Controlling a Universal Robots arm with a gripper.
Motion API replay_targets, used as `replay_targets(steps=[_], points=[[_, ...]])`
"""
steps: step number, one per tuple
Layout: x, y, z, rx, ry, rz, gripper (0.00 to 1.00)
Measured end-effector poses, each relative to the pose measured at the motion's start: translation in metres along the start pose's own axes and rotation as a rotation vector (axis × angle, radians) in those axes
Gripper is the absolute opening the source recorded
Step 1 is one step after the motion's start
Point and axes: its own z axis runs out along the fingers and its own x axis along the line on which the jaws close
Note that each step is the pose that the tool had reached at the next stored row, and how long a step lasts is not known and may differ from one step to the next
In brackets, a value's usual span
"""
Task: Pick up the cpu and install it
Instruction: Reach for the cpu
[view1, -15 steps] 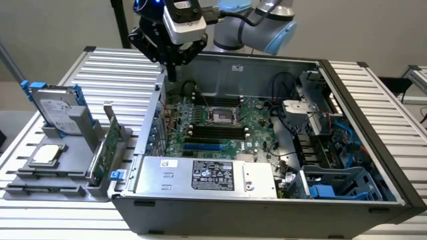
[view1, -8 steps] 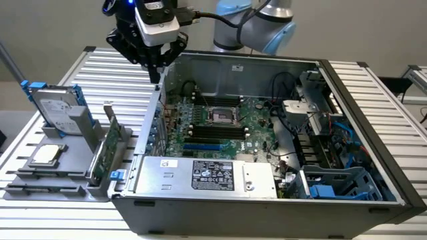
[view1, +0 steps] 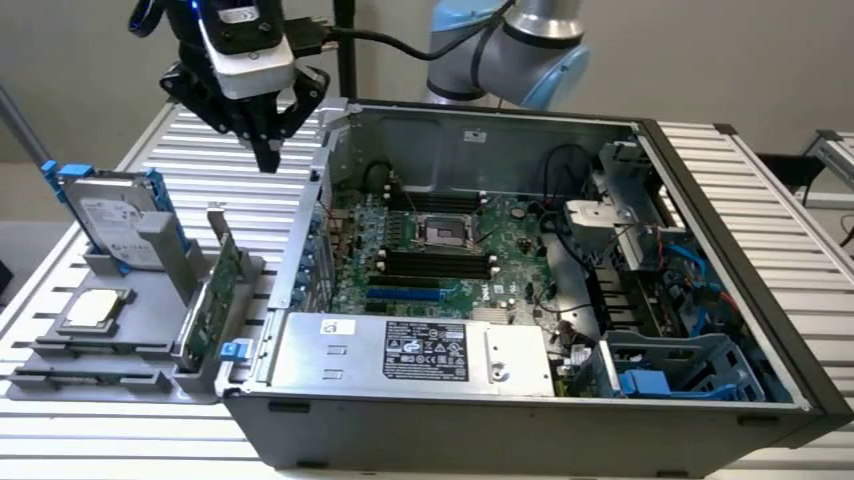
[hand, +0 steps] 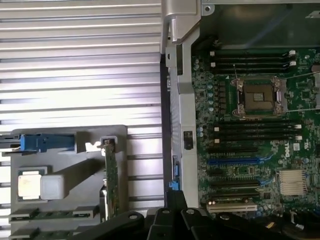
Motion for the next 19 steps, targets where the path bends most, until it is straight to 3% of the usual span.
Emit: replay_targets(steps=[12,19], points=[[0.053,-0.0191,0.0022,0.0000,-0.0007,0.000,0.11],[0.085,-0.0249,0.0063,0.0000,-0.0007,0.000,0.11]])
